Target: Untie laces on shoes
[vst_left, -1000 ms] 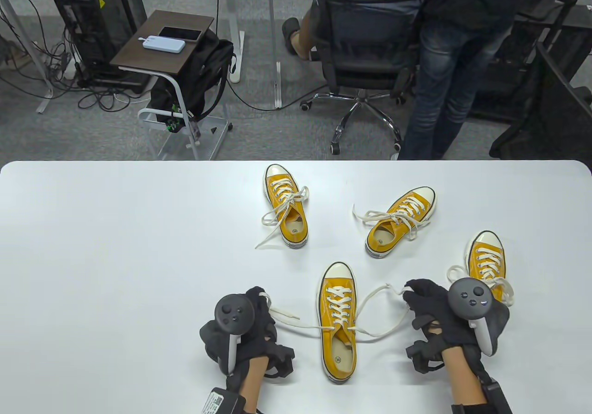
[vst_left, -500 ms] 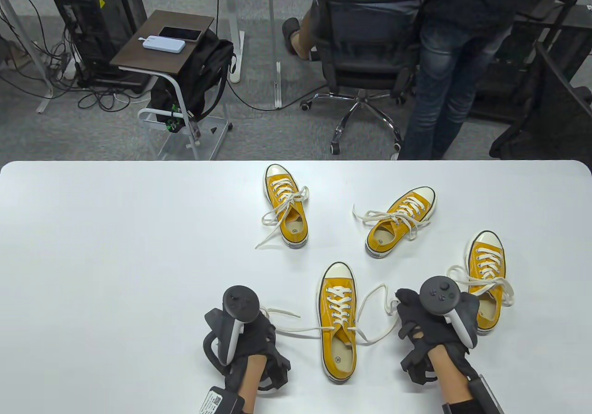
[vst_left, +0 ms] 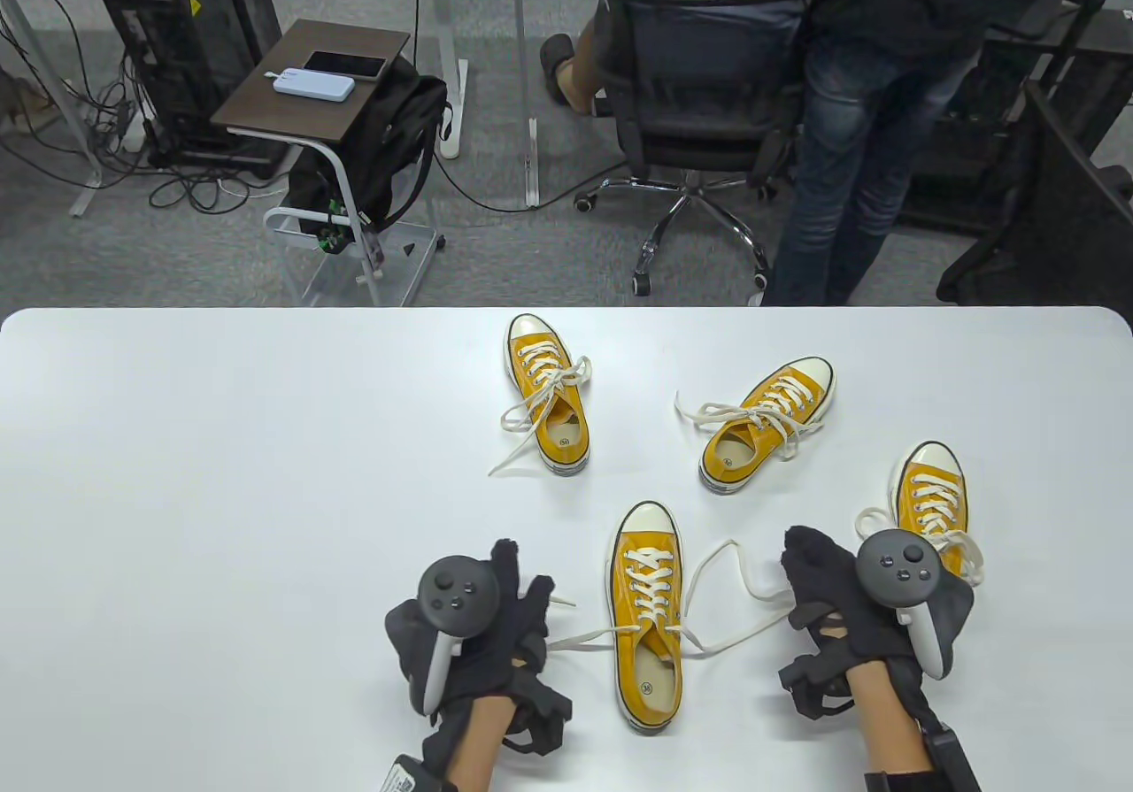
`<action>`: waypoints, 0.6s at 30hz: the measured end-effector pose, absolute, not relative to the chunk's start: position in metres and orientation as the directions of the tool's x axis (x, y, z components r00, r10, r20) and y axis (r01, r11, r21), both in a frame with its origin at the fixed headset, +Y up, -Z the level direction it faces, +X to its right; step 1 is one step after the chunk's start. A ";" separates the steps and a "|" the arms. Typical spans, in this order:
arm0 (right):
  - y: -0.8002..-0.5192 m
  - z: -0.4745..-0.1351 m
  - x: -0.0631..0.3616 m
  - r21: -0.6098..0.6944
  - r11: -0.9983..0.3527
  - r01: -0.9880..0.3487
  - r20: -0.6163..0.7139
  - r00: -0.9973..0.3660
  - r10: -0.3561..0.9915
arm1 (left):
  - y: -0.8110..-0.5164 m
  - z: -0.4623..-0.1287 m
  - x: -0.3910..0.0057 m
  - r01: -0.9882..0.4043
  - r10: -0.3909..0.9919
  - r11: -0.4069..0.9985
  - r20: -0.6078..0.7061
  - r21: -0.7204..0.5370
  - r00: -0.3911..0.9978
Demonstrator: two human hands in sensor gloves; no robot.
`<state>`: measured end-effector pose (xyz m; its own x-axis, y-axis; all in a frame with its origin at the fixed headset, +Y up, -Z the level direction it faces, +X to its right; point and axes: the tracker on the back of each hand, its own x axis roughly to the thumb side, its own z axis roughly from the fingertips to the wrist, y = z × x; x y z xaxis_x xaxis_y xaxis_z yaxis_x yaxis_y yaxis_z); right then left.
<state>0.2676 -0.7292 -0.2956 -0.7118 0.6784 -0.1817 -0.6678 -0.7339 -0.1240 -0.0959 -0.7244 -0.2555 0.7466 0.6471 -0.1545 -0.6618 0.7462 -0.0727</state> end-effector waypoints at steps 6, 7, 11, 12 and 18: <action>-0.727 -0.294 0.263 -0.122 -0.736 -0.666 -0.160 -0.718 0.677 | -0.741 -0.247 -0.031 -0.412 0.423 0.856 -0.033 -0.312 0.905; -0.727 -0.294 0.262 -0.121 -0.737 -0.665 -0.158 -0.720 0.675 | -0.744 -0.247 -0.026 -0.373 0.385 0.867 -0.031 -0.332 0.923; -0.728 -0.295 0.260 -0.112 -0.741 -0.662 -0.152 -0.725 0.671 | -0.754 -0.249 -0.014 -0.294 0.305 0.878 -0.033 -0.377 0.952; -0.728 -0.295 0.260 -0.111 -0.741 -0.662 -0.152 -0.726 0.671 | -0.753 -0.250 -0.014 -0.311 0.319 0.882 -0.036 -0.353 0.947; -0.728 -0.295 0.261 -0.119 -0.739 -0.663 -0.155 -0.723 0.673 | -0.743 -0.248 -0.023 -0.306 0.309 0.929 -0.019 -0.209 0.951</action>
<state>0.2608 -0.7278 -0.2954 -0.7231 0.6732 -0.1547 -0.6629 -0.7393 -0.1187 -0.0228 -0.7429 -0.2482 0.9509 0.3089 -0.0188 -0.3059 0.9289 -0.2089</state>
